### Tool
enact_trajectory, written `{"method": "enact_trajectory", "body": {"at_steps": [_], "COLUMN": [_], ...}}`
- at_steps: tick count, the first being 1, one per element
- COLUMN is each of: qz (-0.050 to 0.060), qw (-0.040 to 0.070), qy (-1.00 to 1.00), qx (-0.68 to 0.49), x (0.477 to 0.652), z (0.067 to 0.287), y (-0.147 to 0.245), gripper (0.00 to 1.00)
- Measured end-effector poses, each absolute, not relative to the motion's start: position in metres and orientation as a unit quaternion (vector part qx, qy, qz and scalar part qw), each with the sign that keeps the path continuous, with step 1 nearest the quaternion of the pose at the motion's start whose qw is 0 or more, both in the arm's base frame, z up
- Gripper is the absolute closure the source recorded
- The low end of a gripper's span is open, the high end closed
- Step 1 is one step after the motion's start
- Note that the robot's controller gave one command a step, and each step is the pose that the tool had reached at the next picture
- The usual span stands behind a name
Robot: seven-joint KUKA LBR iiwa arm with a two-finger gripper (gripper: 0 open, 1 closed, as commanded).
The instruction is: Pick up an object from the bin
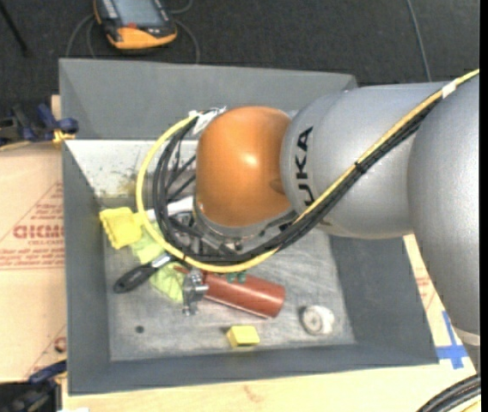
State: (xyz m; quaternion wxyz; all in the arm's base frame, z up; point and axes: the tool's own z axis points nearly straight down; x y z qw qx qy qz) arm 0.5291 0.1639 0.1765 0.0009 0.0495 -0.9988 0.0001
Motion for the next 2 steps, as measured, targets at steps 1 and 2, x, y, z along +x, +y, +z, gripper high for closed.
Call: {"method": "enact_trajectory", "body": {"at_steps": [1,2], "qz": [-0.004,-0.004], "qw": [-0.009,-0.009], "qy": [-0.996,-0.996], "qx": [0.086,0.084], "x": [0.5944,0.5945], "z": [0.0824,0.0824], "y": [0.1362,0.1362], "gripper": [1.0,1.0]}}
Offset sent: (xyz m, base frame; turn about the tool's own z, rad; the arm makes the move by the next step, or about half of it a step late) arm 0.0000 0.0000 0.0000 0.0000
